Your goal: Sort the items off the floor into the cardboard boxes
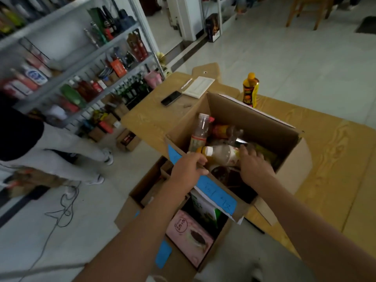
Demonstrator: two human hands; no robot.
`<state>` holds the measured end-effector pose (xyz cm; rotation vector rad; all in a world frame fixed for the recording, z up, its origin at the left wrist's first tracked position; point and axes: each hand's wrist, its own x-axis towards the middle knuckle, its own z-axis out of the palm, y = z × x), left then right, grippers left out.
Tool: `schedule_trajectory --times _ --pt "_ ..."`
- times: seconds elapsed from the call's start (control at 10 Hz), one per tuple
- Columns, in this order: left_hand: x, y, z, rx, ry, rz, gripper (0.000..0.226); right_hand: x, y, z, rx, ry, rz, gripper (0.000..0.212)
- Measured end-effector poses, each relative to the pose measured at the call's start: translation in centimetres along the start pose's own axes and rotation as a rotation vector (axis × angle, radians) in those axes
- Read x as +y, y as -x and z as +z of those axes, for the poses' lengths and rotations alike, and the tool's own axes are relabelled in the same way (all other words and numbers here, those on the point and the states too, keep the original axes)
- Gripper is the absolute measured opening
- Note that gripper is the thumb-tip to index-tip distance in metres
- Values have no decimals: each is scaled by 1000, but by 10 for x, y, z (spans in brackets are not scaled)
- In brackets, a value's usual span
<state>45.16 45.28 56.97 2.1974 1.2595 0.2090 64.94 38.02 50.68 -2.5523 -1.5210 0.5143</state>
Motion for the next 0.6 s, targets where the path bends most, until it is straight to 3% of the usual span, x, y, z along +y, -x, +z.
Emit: schedule_trajectory --times 0.3,0.4,0.5,0.6 --pt "8 0 -6 -78 10 2 26 1 0 7 -3 27 -7 89" --pt "5 3 -10 -185 32 18 24 -8 21 4 140 -67 -86 89" --pt "4 3 -19 -237 37 66 20 -21 55 -2 134 -254 -150 81" --pt "3 8 -38 -181 116 76 22 -33 100 -20 207 -517 -105 62"
